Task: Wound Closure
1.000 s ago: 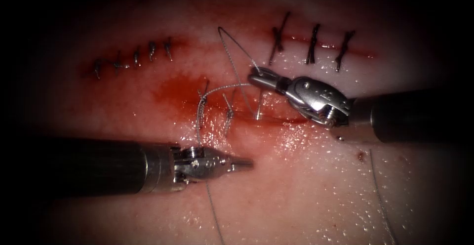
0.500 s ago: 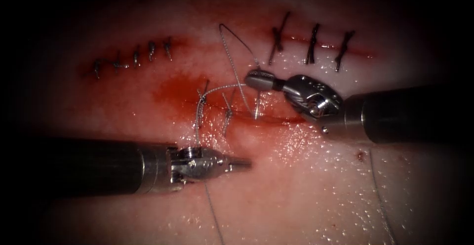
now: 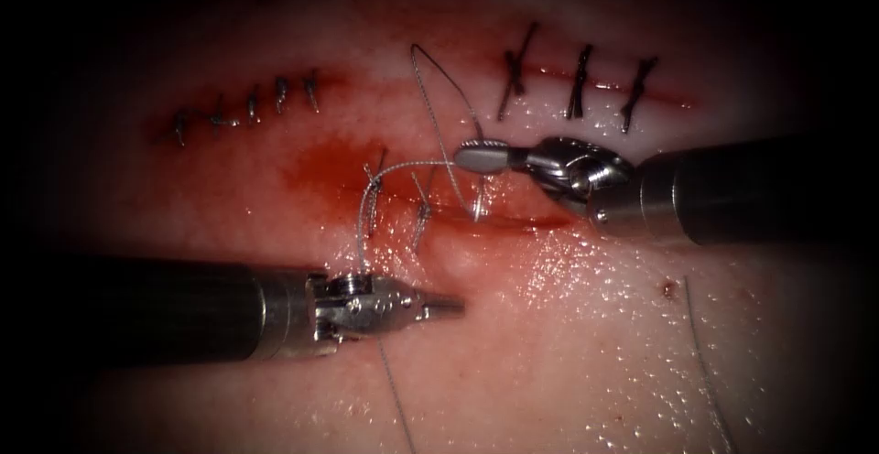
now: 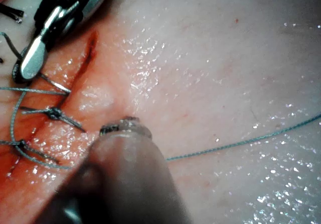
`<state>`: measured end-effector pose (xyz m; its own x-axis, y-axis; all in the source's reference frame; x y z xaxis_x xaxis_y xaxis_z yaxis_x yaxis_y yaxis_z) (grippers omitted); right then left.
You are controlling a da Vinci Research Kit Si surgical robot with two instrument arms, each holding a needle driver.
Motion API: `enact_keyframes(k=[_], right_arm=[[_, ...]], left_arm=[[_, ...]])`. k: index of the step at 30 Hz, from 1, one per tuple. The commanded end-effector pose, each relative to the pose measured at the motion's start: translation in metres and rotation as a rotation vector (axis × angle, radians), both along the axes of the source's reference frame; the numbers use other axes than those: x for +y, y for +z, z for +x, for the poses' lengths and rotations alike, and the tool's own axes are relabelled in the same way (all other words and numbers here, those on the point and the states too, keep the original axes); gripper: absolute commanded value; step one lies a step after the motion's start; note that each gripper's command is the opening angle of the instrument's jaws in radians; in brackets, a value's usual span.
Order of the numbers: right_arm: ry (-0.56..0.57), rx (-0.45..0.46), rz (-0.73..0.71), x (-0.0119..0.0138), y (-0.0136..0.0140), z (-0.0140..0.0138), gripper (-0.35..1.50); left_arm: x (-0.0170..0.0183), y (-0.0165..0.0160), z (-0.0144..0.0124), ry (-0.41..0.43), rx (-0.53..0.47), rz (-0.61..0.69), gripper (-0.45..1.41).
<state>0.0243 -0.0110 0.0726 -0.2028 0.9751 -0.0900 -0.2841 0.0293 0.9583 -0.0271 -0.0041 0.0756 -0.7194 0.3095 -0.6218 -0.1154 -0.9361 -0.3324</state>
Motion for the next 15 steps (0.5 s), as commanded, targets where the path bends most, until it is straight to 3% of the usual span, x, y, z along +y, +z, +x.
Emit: enact_keyframes(k=[1, 15], right_arm=[[0.0, 0.005, 0.014, -0.0008, 0.0004, 0.0008, -0.35], [-0.074, 0.088, 0.077, -0.0028, -0.0003, 0.0027, -0.35]], left_arm=[[-0.0007, 0.0005, -0.0004, 0.001, 0.001, 0.001, 0.02], [-0.0005, 0.0005, 0.0003, 0.004, 0.002, -0.003, 0.02]])
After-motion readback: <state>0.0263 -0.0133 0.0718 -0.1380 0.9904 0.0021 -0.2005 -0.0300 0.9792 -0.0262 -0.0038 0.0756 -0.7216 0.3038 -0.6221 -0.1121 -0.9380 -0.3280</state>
